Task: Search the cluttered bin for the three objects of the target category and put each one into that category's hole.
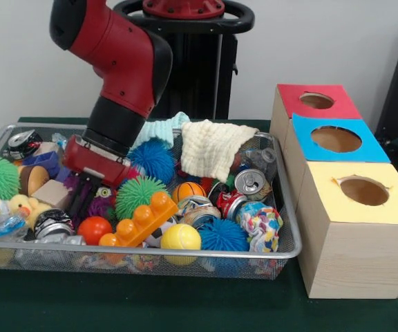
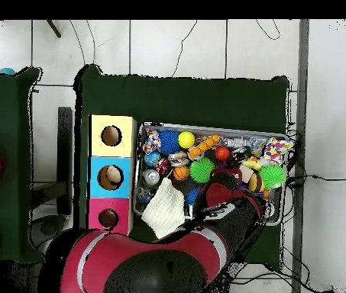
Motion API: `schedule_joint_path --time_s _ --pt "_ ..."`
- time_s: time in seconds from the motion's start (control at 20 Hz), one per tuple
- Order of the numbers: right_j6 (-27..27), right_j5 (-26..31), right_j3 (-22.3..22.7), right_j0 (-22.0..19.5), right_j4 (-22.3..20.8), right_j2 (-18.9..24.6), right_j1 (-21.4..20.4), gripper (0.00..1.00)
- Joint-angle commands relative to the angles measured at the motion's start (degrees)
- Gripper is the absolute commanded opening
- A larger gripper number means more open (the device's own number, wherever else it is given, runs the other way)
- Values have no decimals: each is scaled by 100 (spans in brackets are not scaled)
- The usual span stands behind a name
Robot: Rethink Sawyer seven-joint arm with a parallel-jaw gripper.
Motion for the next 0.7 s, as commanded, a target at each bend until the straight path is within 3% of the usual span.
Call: schedule_joint_path --time_s 0.05,0.25,0.5,0.7 --pt "937 927 -330 -532 404 1424 -51 0" --pt "1098 1300 -191 -903 507 1986 -474 0" --pt "963 1612 -420 -971 764 2046 -441 0" --pt "866 1441 -574 -1065 759 2109 -312 0"
